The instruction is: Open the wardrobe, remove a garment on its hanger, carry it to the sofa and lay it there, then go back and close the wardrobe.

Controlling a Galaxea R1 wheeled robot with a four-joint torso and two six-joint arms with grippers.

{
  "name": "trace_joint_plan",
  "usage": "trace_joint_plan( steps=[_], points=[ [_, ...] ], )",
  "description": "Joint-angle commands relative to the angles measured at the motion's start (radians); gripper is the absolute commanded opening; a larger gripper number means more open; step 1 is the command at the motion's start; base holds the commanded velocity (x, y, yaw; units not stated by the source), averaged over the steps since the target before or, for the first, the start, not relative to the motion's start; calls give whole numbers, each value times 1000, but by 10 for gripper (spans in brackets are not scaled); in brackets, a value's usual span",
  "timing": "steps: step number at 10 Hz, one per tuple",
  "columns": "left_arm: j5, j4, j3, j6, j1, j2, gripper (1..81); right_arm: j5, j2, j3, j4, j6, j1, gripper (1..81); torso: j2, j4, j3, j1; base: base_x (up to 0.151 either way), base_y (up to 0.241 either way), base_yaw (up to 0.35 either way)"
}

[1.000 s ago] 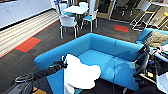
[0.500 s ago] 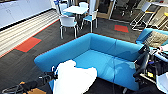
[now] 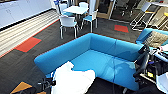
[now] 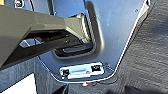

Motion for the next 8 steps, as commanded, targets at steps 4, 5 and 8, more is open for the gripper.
trace_joint_plan(
  steps=[4,5,8],
  points=[
    [35,13,-40,17,-49,10,811,-74,6,6,-1,-4,-11,811,0,0,0,0,0,0,0],
    [36,13,-40,17,-49,15,811,-73,6,6,-1,-4,-11,811,0,0,0,0,0,0,0],
    [44,18,-40,40,-3,30,811,-73,5,6,0,-4,-13,811,0,0,0,0,0,0,0]
  ],
)
